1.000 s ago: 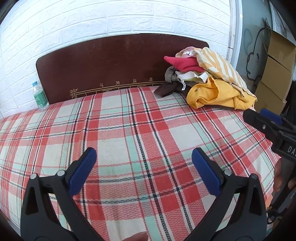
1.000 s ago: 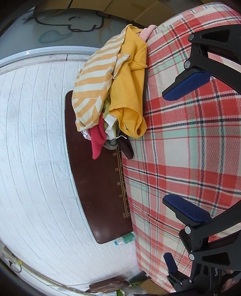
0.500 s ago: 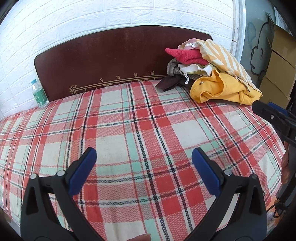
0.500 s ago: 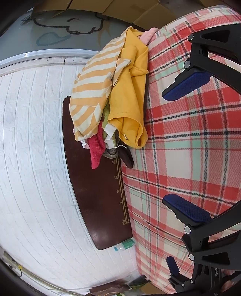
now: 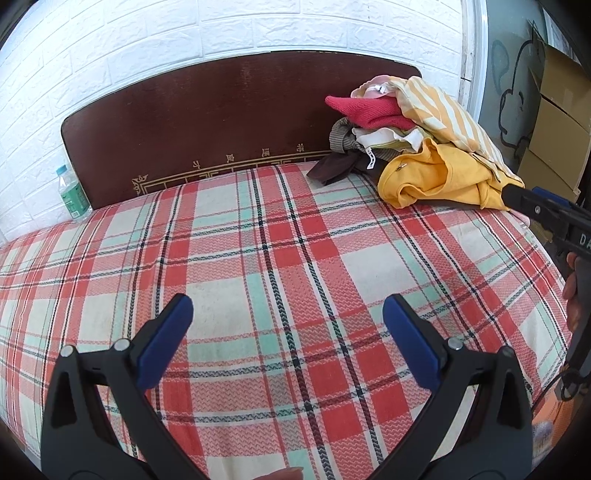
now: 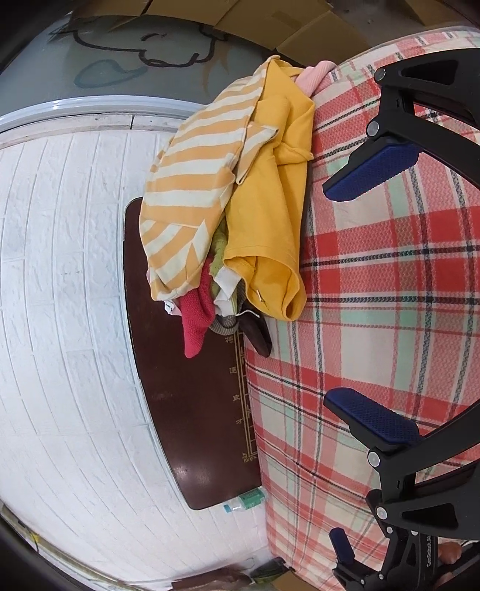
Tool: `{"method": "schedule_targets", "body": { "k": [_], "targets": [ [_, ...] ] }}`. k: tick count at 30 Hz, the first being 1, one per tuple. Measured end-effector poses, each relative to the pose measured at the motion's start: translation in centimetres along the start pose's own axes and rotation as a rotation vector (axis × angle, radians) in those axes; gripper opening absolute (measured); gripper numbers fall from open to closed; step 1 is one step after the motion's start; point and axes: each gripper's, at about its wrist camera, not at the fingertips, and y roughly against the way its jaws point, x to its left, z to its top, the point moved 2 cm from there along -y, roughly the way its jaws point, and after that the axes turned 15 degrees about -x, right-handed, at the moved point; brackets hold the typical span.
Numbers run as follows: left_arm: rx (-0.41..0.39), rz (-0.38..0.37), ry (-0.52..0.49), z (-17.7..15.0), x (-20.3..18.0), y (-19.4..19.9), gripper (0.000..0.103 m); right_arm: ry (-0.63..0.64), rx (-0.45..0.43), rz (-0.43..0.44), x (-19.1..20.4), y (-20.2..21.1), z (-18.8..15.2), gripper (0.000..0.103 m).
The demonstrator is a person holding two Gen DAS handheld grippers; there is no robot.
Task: Fold clothes
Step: 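Move the right tool toward the orange-and-white striped garment on the clothes pile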
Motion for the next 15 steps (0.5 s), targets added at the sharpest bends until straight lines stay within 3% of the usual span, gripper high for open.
{"method": "schedule_targets", "body": {
  "k": [11,15],
  "targets": [
    [-0.005,-0.001,-0.022,1.0,-0.4,-1.5,0.103,0.042,-0.018,-0.041,-2.1,-2.2,2.1,0.103],
    [0.0,0.002,-0.032,1.5,-0.5,-2.4,0.103,0.023,0.021,-0.05,-3.2,-3.8,2.7,0.103]
  ]
}}
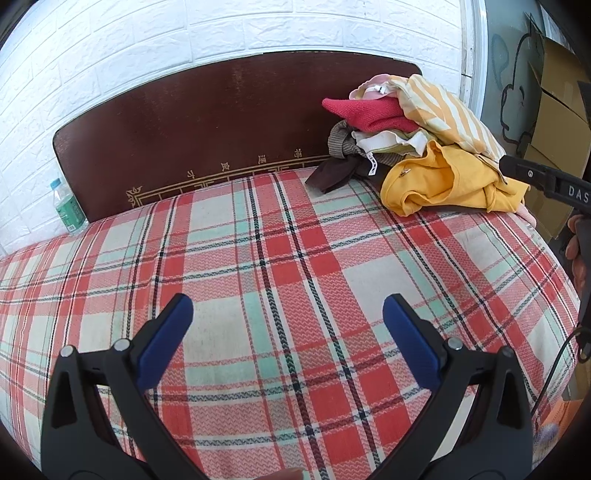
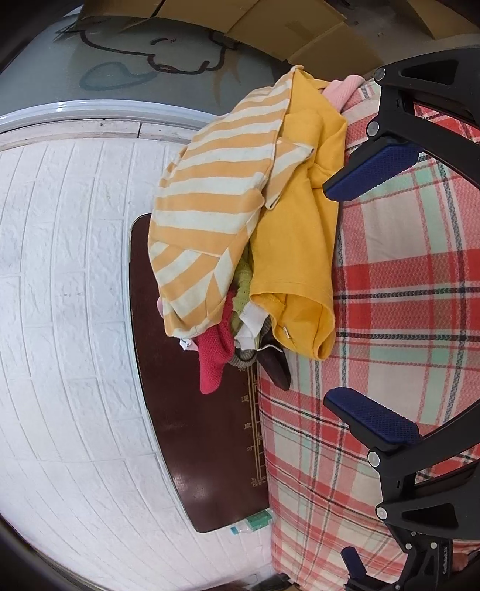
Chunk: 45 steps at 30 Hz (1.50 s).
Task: Fold clothes
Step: 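Move the right tool toward the orange-and-white striped garment on the clothes pile, then grasp the striped garment with the right tool and lift it off the pile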
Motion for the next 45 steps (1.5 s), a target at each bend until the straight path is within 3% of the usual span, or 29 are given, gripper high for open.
{"method": "schedule_targets", "body": {
  "k": [11,15,18,19,20,25,28,31,33,34,37,39,45],
  "targets": [
    [0.003,0.007,-0.009,0.8,-0.4,-1.9,0.103,0.193,0.02,-0.104,-2.3,-7.7,2.3,0.102],
    [0.006,0.011,-0.012,0.9,-0.6,-2.7,0.103,0.275,0.028,-0.105,-1.5,-11.3,3.0,0.099],
    [0.013,0.015,-0.011,1.0,-0.6,-3.3,0.103,0.358,0.044,-0.146,-1.2,-13.7,3.0,0.086],
    [0.015,0.016,-0.009,0.9,-0.5,-3.4,0.103,0.376,0.052,-0.162,-1.3,-14.4,2.9,0.077],
    [0.017,0.016,-0.008,0.9,-0.4,-3.6,0.103,0.357,0.067,-0.169,-1.8,-14.9,2.9,0.058],
    [0.035,0.018,0.007,0.4,0.1,-4.7,0.103,0.29,0.034,-0.158,-3.3,-15.0,3.7,0.019],
    [0.049,0.014,0.016,0.2,0.0,-5.3,0.103,0.281,-0.034,-0.148,-3.2,-14.2,4.8,0.022],
    [0.061,0.008,0.016,-0.1,-0.3,-5.7,0.103,0.304,0.023,-0.14,-2.9,-15.8,4.5,0.038],
    [0.065,0.006,0.015,-0.3,-0.4,-5.8,0.103,0.312,0.035,-0.136,-2.7,-16.6,4.1,0.038],
    [0.066,0.007,0.014,-0.4,-0.4,-5.8,0.103,0.312,0.033,-0.131,-2.7,-16.8,4.1,0.035],
    [0.066,0.006,0.017,-0.4,-0.2,-5.7,0.103,0.293,0.034,-0.108,-2.8,-16.9,4.5,0.01],
    [0.068,-0.004,0.027,-0.5,0.0,-5.8,0.103,0.255,0.008,-0.092,-3.3,-16.0,5.6,0.008],
    [0.059,-0.018,0.039,-0.3,0.2,-5.5,0.103,-0.015,-0.088,-0.02,-7.3,-10.7,10.7,0.006]
  ]
}}
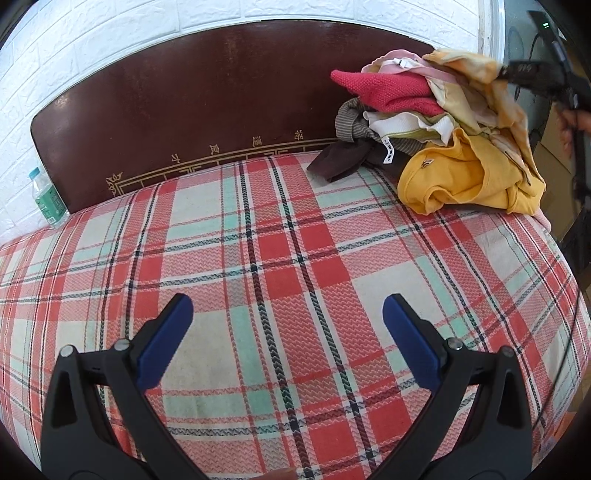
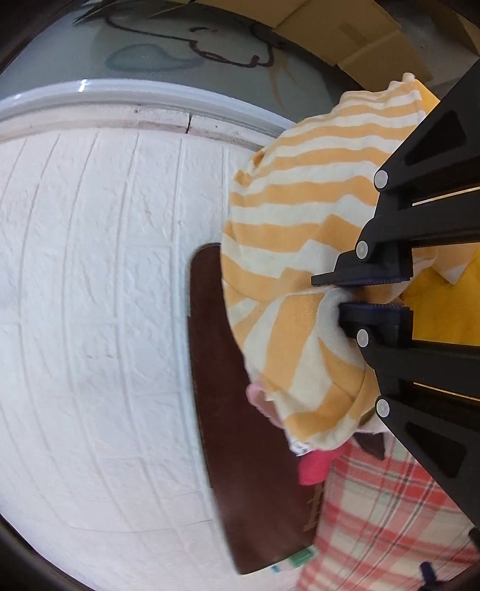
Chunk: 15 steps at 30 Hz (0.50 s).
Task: Fold clothes
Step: 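Grasp the striped garment with the right tool and lift it off the pile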
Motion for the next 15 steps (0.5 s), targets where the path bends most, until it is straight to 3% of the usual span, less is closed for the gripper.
{"method": "schedule_targets", "body": {
  "k": [7,11,15],
  "targets": [
    [-0.044,-0.015,0.032,0.8,1.0,1.6,0.103,-0.156,-0.123,0.07,-3.3,7.8,6.4,0.006],
    [-0.076,-0.032,0.048,1.4,1.6,2.8,0.103,-0.169,-0.18,0.156,-2.1,12.6,9.1,0.006],
    [-0.142,-0.084,0.057,2.5,2.3,5.2,0.103,-0.131,-0.245,0.289,1.7,18.3,12.0,0.006]
  ]
}}
